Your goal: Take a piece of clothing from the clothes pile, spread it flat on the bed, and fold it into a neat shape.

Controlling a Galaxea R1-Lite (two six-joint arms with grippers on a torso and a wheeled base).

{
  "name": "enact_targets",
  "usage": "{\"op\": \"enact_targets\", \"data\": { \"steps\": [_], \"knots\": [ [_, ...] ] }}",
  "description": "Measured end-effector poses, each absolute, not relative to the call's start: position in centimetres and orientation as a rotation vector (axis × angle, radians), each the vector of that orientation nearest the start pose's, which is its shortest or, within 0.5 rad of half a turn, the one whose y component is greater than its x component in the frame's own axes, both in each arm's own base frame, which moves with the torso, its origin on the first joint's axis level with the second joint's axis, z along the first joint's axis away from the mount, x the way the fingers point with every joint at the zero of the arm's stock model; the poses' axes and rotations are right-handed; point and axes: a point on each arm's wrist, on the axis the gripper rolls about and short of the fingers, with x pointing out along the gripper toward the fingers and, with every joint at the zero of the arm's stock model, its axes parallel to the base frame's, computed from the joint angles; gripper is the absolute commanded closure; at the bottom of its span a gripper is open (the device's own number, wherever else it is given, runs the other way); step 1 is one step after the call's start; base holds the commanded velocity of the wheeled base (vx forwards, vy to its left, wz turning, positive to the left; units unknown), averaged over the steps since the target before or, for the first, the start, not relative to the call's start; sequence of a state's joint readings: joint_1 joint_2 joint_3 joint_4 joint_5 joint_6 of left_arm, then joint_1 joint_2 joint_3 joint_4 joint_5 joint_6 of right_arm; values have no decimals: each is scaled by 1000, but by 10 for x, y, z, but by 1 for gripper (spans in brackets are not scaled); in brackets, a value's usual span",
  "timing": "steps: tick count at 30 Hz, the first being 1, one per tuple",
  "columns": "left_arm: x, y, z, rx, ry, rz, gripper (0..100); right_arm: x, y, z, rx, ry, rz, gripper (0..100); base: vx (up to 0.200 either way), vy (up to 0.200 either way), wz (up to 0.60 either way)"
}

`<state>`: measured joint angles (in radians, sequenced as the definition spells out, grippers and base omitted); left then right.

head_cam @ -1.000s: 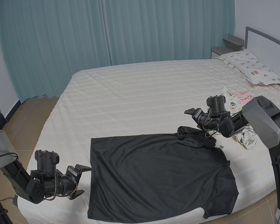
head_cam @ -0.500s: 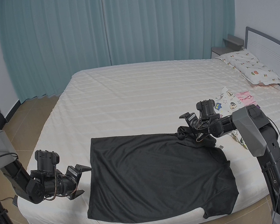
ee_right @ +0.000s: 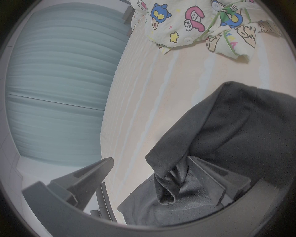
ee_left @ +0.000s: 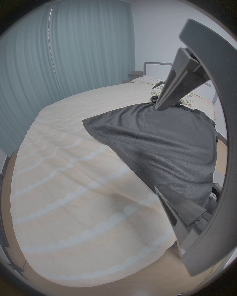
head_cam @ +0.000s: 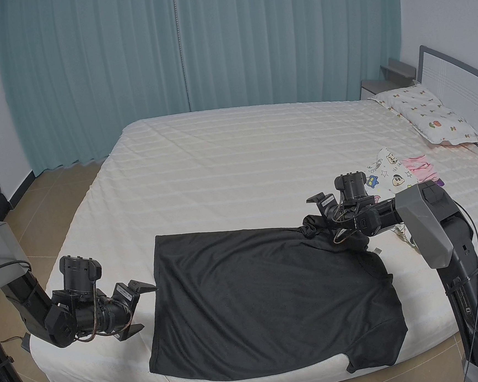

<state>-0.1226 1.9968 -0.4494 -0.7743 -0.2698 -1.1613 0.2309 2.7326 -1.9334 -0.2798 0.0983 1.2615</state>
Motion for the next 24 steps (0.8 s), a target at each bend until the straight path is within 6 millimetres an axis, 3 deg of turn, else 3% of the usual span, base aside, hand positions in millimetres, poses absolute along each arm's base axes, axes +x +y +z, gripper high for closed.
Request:
{"op": "enact_targets", "data": {
  "steps": [8,14,24],
  "knots": [
    [274,-40,29,-1142,905,121,0,532,128,-10,1193,613,-51,0,0,0,0],
    [274,-40,29,-1141,904,121,0,542,125,-6,1239,433,25,0,0,0,0],
    [274,-40,29,-1140,903,123,0,555,77,-2,1268,253,14,0,0,0,0]
  ]
}}
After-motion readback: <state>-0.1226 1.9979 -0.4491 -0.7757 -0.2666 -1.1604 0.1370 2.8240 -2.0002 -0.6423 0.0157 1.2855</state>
